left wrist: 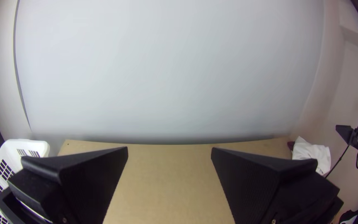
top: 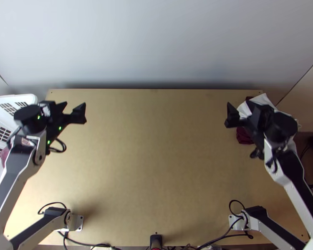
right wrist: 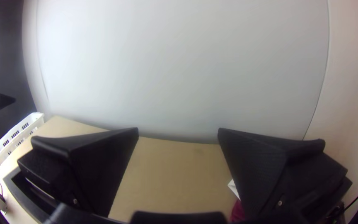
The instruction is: Fold the t-shirt
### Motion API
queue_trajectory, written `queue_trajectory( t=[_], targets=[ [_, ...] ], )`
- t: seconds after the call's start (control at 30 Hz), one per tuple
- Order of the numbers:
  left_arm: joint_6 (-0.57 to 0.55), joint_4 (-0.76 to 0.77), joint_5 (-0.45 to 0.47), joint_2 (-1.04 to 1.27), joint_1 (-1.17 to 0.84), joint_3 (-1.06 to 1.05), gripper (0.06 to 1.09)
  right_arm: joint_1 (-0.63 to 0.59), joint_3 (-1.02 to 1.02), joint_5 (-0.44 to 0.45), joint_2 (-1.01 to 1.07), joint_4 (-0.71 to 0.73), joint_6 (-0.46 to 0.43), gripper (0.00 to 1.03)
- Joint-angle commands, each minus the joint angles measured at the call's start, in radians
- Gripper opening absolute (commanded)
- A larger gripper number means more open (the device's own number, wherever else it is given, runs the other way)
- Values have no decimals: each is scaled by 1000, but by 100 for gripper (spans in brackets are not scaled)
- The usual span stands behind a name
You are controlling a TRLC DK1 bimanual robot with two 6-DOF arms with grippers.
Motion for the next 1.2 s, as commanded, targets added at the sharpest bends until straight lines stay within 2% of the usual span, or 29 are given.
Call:
queue_trajectory(
  t=[0.0,0.07,0.13,0.33,0.53,0.63,0.8,1.07,1.17],
  targets=[
    [3,-34,-14,232,-8,200,104,-15,210,3,249,-1,-2,89],
    [3,-46,-14,287,0,251,104,-15,272,5,301,-3,-1,90],
    [23,-94,-14,340,3,317,104,-16,336,5,357,-11,-2,95],
    [29,-138,-17,474,17,476,104,2,448,5,460,-27,-30,95],
    [29,-128,-43,518,44,513,103,39,528,5,532,-61,-27,97],
    [-6,-105,-46,535,104,513,103,76,529,11,542,-90,-11,97],
    [2,-123,-46,557,244,510,104,131,526,29,548,-106,4,99],
    [144,-80,-47,592,474,490,104,146,483,49,549,-121,85,99],
    [156,-52,-46,617,552,487,104,166,439,49,532,-120,87,99]
  ],
)
